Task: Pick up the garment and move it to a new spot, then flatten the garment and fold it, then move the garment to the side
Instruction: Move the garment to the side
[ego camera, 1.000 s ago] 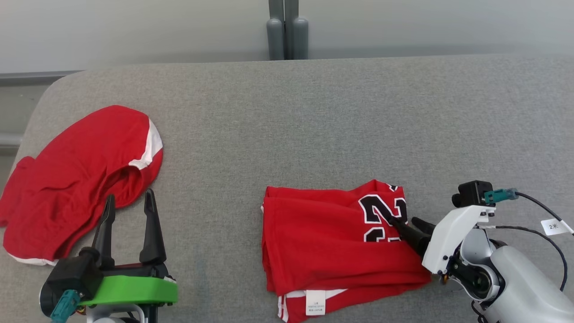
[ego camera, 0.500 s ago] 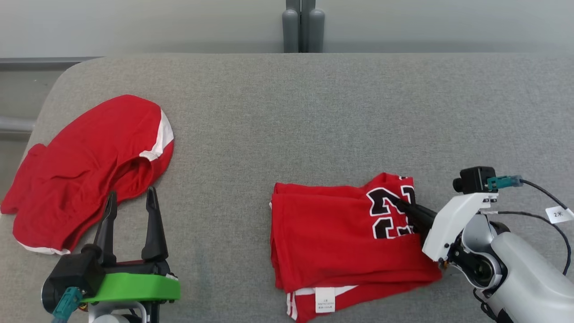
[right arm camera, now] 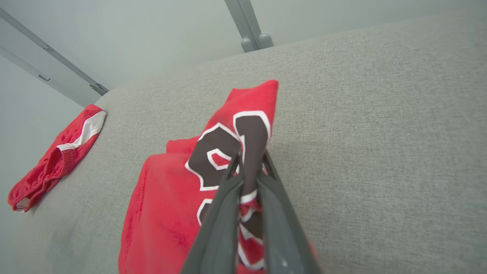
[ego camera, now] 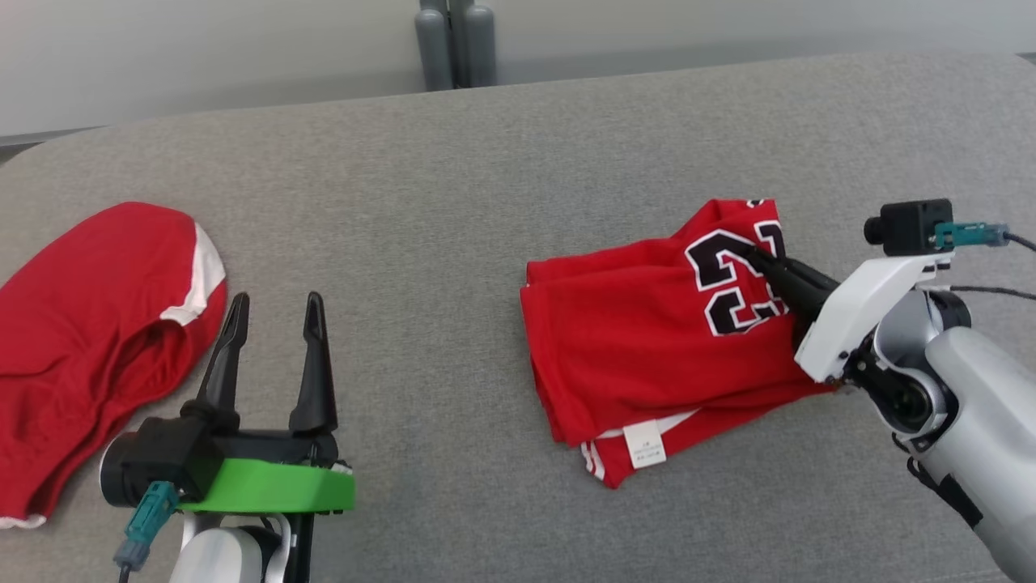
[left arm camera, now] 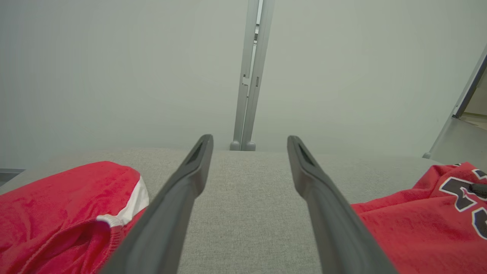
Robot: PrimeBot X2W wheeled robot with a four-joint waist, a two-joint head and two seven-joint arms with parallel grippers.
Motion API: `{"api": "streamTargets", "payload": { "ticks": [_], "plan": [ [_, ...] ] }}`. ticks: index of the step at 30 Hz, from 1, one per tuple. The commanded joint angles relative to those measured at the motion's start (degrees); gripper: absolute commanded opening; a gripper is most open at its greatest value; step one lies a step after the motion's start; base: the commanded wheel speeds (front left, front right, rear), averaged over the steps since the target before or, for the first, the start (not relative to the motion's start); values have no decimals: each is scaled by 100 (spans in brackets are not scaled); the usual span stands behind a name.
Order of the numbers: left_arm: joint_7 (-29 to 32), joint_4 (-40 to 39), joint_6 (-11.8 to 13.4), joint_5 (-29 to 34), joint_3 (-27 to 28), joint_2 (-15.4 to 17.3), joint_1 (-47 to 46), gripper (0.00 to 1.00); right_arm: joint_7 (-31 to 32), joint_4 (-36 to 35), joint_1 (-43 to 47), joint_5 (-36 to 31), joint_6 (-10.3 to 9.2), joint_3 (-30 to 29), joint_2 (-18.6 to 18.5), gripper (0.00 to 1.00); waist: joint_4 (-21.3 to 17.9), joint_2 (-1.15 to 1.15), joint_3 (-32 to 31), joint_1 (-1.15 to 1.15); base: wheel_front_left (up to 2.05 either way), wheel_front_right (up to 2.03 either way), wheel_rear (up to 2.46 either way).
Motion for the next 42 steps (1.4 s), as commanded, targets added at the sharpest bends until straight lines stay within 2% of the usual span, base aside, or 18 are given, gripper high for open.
{"api": "streamTargets", "payload": {
  "ticks": [1,12,23,29,38,39,40,41,42],
  "plan": [
    [27,-50,-21,87,-42,30,-176,100,-68,14,-182,66,3,25,-74,0,-391,0,313,0,0,0,0],
    [224,-494,-163,341,-504,107,-913,100,-532,384,-1081,402,3,287,-691,0,-1130,0,1206,0,0,0,0],
    [603,-743,-227,520,-699,348,-1324,100,-1176,637,-1577,960,3,520,-781,0,-1842,0,1831,0,0,0,0],
    [890,-941,-251,647,-807,489,-1593,100,-1421,997,-2014,1155,3,666,-966,0,-1853,0,2268,0,0,0,0],
    [1126,-1232,-219,792,-902,594,-1781,100,-1819,1760,-2757,1118,3,1013,-1326,0,-1631,0,2669,0,0,0,0],
    [1134,-1246,-215,797,-908,596,-1792,100,-1866,1851,-2822,1078,3,1064,-1350,6,-1613,0,2683,0,0,0,0],
    [1138,-1254,-210,800,-916,598,-1803,100,-1936,1976,-2909,1039,2,1107,-1376,85,-1593,0,2695,0,0,0,0],
    [1133,-1253,-209,798,-926,594,-1809,100,-1993,2076,-2970,1023,3,1134,-1383,100,-1572,0,2697,0,0,0,0],
    [1117,-1239,-205,794,-940,582,-1809,100,-2070,2224,-3021,1006,3,1149,-1368,100,-1549,0,2692,0,0,0,0]
  ]
}}
